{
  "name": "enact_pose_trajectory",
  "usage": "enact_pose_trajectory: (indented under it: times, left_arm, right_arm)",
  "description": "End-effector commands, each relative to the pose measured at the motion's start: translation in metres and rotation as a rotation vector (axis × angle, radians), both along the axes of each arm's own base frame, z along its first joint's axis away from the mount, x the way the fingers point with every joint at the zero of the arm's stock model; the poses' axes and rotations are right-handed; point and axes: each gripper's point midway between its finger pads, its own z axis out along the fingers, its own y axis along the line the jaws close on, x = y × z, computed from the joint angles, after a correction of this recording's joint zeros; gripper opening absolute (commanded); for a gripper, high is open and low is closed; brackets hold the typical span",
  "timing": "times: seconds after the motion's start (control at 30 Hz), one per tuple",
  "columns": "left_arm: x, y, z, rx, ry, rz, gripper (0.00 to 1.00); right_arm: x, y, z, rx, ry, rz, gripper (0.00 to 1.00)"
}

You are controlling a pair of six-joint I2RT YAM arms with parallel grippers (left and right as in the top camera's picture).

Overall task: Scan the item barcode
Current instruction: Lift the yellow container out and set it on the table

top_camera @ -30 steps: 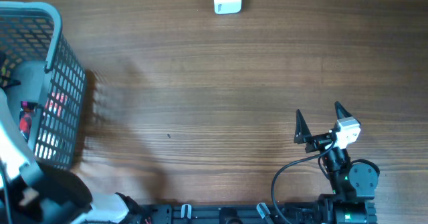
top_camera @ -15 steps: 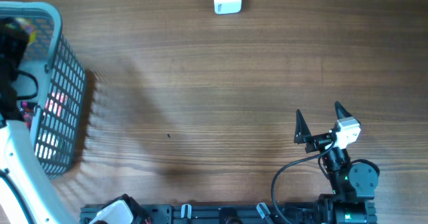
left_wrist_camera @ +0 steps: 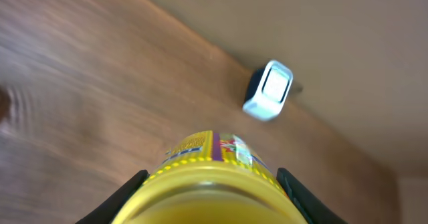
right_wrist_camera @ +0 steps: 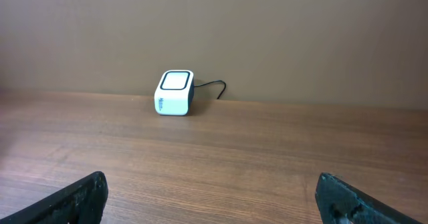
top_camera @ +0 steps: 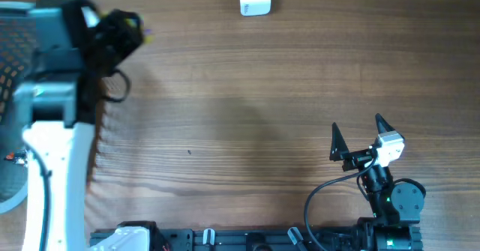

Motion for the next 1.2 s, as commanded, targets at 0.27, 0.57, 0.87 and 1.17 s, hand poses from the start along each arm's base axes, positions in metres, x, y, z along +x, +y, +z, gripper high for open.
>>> enact_pose_trajectory:
  times: [0.27,0.57,0.87,1.17]
  left_arm:
    - [0.05,-0.094,-0.179,0.215,0.383,-0.15,0.45]
    - [0.034,-0.148,-0.289,0.303,0.582,-0.271,0.47]
    - [0.032,-0.152,-0.306,0.204,0.617,-0.08,0.62]
    - [0.026,-0.15,-0.305,0.222,0.638,-0.09,0.94]
  right_arm:
    - [-0.001,0.003,0.001,-0.005,-0.008,0.016,1.0]
    - [-0.001,0.003,0.001,-0.005,-0.008,0.017,1.0]
    - [-0.001,0.003,0.001,-0.005,-0.008,0.016,1.0]
    - [-0.001,0.003,0.001,-0.005,-0.008,0.016,1.0]
